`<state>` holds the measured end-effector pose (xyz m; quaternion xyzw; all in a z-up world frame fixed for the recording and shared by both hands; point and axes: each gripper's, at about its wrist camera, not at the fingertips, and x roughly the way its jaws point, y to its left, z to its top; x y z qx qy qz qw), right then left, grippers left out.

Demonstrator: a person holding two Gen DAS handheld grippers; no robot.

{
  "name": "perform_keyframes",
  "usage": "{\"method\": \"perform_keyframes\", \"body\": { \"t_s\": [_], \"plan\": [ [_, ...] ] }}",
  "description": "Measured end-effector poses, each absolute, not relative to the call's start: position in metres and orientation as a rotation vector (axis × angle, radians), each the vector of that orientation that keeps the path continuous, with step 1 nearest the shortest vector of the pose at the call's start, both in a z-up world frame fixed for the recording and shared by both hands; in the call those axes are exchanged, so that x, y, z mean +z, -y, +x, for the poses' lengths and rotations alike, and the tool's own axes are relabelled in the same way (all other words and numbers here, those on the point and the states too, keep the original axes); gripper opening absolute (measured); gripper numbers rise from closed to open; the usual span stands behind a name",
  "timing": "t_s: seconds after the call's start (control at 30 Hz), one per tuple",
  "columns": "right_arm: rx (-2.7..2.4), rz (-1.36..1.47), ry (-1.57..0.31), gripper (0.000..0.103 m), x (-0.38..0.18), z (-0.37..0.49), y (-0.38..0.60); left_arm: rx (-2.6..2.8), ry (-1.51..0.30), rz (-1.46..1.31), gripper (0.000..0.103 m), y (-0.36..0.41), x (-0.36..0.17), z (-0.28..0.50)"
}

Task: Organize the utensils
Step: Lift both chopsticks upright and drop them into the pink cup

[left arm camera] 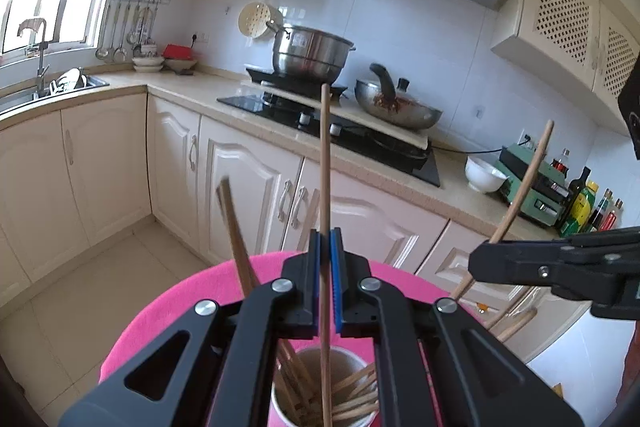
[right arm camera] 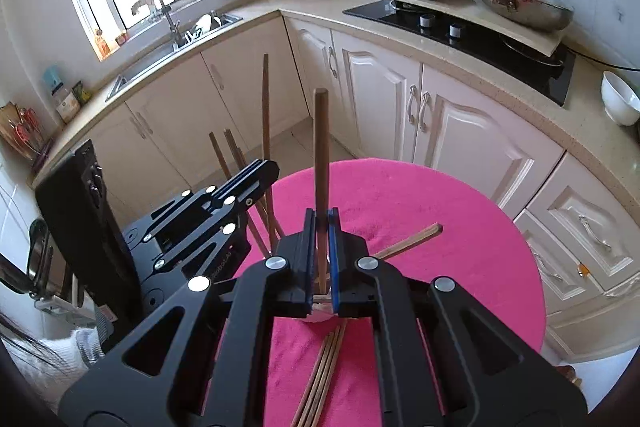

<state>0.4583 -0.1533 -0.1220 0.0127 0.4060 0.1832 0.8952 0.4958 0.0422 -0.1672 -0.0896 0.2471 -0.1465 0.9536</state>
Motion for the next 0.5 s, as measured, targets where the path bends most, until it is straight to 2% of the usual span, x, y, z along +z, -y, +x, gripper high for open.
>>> {"method": "perform_keyframes", "body": {
  "t_s": [0.13,0.2,0.5],
  "plan": [
    [0.379,0.026,-0.865,0.006,-0.132,0.458,0.15,-0.3,-0.533,-0.199,0.008,-0.047,-0.171,0.49],
    [0.376,0.028,-0.873,0.006,-0.136,0.457,0.149,-0.298,-0.547,-0.198,0.022,-0.048,-0.17,0.486],
    [0.381,0.044,-0.887,0.007,-0.139,0.452,0.144,-0.292,-0.587,-0.2,0.025,-0.051,-0.164,0.464]
  ]
}}
